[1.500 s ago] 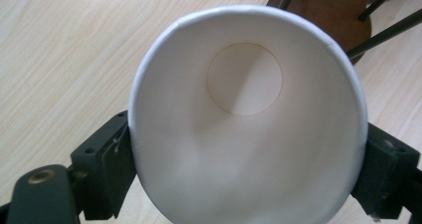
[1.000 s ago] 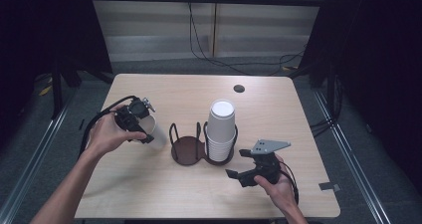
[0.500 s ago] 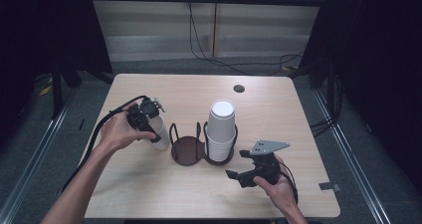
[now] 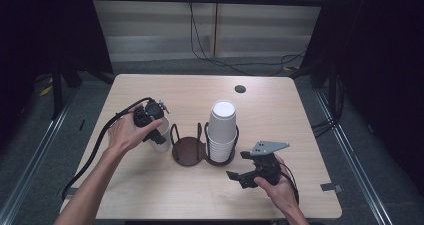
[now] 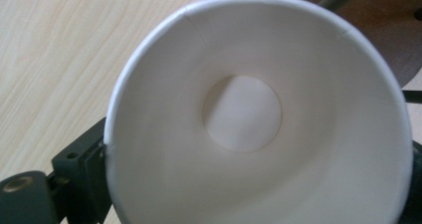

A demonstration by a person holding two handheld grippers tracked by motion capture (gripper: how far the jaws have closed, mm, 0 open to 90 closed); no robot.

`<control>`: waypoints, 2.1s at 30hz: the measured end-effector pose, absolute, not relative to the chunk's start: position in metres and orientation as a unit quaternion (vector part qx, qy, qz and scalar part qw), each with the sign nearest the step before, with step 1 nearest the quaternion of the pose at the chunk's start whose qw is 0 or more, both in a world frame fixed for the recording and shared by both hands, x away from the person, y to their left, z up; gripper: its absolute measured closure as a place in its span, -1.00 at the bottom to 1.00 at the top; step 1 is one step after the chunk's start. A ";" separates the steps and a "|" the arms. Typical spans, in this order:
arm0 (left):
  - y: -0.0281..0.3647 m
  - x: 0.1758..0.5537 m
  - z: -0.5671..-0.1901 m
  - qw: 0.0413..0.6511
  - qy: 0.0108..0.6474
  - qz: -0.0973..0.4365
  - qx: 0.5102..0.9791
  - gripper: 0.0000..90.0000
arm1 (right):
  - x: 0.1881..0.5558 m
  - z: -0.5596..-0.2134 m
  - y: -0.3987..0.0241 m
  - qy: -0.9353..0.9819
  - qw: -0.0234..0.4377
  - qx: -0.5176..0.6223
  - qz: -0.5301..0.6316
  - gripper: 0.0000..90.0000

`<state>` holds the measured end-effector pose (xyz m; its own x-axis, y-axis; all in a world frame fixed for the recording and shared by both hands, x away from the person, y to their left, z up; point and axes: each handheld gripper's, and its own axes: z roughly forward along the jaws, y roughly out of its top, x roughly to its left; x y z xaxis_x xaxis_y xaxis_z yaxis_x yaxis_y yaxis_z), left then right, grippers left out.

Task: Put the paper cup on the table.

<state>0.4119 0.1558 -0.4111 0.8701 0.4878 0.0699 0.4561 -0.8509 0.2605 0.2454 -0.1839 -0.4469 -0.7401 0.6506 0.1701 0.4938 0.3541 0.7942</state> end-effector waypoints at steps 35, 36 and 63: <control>0.205 0.398 -0.432 0.183 0.244 0.019 0.952 -0.65 | 0.247 -0.449 -0.184 0.815 0.086 0.359 0.446 -0.68; 0.207 0.397 -0.431 0.186 0.248 0.023 0.950 -0.65 | 0.247 -0.449 -0.184 0.816 0.086 0.359 0.445 -0.68; 0.237 0.350 -0.425 0.336 0.261 0.029 0.904 -0.56 | 0.246 -0.448 -0.187 0.810 0.096 0.369 0.446 -0.68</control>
<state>0.3502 0.2368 -0.4252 0.8621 0.4915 -0.1235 0.4527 -0.6373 0.6236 0.2464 -0.1875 -0.4480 -0.7098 0.6828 0.1733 0.5109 0.3297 0.7939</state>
